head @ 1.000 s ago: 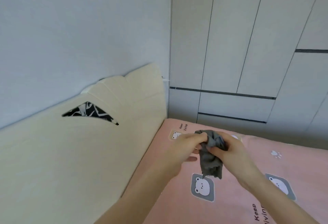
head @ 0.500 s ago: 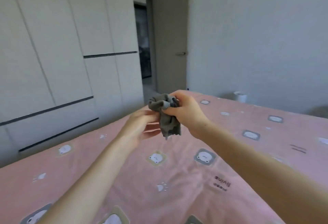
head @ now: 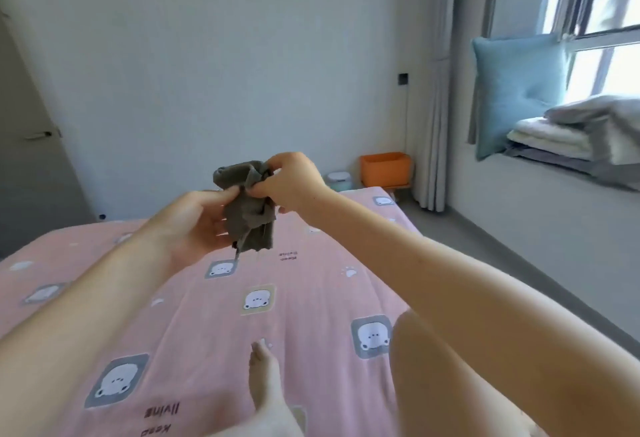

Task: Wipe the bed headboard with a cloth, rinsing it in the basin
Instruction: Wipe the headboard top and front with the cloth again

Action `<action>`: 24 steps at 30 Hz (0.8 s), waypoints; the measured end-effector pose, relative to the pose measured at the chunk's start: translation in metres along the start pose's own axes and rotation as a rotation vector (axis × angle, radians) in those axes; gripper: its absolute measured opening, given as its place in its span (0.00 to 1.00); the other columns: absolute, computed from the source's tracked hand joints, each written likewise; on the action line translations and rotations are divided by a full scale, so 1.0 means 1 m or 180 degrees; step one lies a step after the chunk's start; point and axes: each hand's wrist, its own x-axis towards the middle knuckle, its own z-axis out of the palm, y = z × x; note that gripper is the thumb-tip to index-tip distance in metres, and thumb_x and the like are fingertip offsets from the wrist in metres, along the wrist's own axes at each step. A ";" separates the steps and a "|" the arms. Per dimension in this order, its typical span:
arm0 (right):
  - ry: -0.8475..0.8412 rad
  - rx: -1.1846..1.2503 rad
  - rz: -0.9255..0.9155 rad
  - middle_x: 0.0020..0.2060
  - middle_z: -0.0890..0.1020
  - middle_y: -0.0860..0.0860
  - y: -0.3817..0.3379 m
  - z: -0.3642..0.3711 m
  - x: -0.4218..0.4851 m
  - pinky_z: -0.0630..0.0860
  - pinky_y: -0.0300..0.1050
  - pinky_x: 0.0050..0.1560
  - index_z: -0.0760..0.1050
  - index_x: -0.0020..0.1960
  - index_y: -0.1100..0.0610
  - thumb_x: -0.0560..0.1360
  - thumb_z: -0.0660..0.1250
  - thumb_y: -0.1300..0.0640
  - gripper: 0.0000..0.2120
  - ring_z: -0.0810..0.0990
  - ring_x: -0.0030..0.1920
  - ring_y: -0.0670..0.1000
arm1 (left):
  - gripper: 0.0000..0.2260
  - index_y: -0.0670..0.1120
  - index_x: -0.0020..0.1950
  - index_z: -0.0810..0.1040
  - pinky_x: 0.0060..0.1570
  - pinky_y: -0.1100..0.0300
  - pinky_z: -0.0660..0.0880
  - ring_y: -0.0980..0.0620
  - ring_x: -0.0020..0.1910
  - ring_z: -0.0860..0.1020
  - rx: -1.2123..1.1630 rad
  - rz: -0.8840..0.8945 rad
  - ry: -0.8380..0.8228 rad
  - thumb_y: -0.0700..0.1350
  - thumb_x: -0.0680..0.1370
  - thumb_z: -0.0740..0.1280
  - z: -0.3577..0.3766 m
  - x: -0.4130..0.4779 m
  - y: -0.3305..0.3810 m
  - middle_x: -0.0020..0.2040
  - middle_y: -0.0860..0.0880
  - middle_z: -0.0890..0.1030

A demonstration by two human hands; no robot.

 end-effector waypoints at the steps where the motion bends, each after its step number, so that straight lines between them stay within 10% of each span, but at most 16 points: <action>1: 0.0074 -0.0010 0.0123 0.35 0.78 0.54 0.012 -0.022 -0.001 0.81 0.54 0.45 0.78 0.51 0.64 0.68 0.72 0.59 0.13 0.77 0.36 0.54 | 0.08 0.44 0.50 0.79 0.46 0.53 0.75 0.50 0.40 0.83 0.0000 -0.0049 -0.0210 0.43 0.78 0.61 0.022 0.014 -0.003 0.43 0.46 0.84; 12: 0.1276 -0.0146 0.1123 0.37 0.80 0.55 0.128 -0.248 -0.096 0.76 0.41 0.36 0.80 0.47 0.59 0.71 0.70 0.61 0.05 0.77 0.36 0.49 | 0.13 0.43 0.54 0.79 0.40 0.60 0.80 0.51 0.37 0.81 -0.0429 -0.0190 -0.1921 0.34 0.71 0.66 0.273 0.094 -0.052 0.46 0.44 0.81; 24: 0.2954 -0.0376 0.2030 0.34 0.81 0.53 0.195 -0.404 -0.261 0.75 0.39 0.34 0.79 0.48 0.60 0.75 0.67 0.61 0.04 0.78 0.32 0.47 | 0.18 0.44 0.62 0.75 0.36 0.57 0.80 0.51 0.38 0.82 -0.0080 -0.0158 -0.2291 0.36 0.73 0.69 0.468 0.095 -0.108 0.50 0.48 0.82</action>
